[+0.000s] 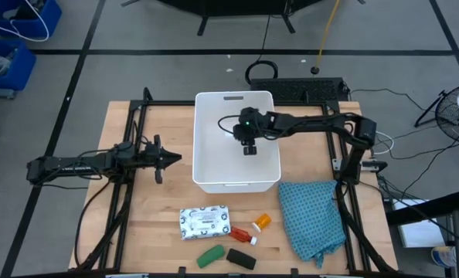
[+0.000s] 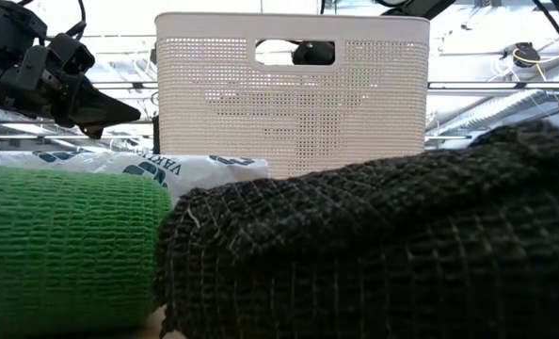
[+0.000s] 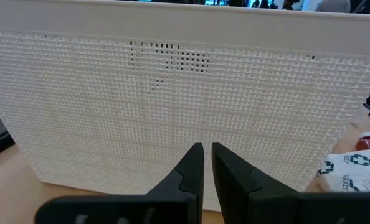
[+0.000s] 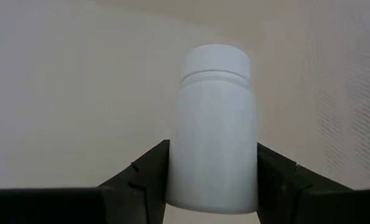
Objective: Pick & place medical supplies in basket/bin
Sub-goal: Put the white medicine bottle into the white bin
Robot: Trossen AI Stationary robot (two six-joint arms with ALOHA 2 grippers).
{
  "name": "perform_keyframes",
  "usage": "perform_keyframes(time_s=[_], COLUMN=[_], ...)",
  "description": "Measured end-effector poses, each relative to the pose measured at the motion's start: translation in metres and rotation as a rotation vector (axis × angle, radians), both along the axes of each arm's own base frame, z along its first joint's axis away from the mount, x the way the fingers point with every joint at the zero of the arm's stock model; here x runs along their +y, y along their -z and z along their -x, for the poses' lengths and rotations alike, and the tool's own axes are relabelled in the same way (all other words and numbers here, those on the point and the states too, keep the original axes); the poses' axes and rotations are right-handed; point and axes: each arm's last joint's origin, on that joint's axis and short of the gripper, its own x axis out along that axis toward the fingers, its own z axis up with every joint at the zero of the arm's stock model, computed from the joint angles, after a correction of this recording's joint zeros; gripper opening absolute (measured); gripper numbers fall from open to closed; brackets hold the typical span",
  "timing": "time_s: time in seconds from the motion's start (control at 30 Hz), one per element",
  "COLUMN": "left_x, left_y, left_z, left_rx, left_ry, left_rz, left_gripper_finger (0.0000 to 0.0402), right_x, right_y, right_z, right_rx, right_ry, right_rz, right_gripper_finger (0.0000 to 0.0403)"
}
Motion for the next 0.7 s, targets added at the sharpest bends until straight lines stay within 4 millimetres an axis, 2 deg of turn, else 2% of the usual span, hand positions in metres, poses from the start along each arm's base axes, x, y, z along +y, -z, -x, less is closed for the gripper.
perform_keyframes(time_s=[0.2,0.43,0.5,0.57,0.7], left_x=[0.000,0.000,0.000,0.000,0.000], left_y=[0.000,0.000,0.000,0.000,0.000], left_z=[0.000,0.000,0.000,0.000,0.000], left_rx=[0.000,0.001,0.002,0.004,0.005], left_ry=[0.000,0.000,0.001,0.000,-0.014], left_rz=[-0.005,-0.013,-0.020,-0.027,-0.031], left_gripper_finger=[0.0037,0.0037,0.0037,0.0037,0.0037], right_x=[-0.001,-0.006,-0.006,-0.006,-0.004], right_y=[-0.069,-0.111,-0.110,-0.103,-0.085], right_z=[-0.002,-0.015,-0.018,-0.030,-0.048], right_rx=[-0.053,-0.161,-0.154,-0.169,-0.135], right_ry=[0.002,-0.045,-0.062,-0.094,-0.120], right_rz=[0.009,0.016,0.014,0.000,-0.022], right_gripper_finger=[0.0165,0.0166,0.0166,0.0166,0.0166])
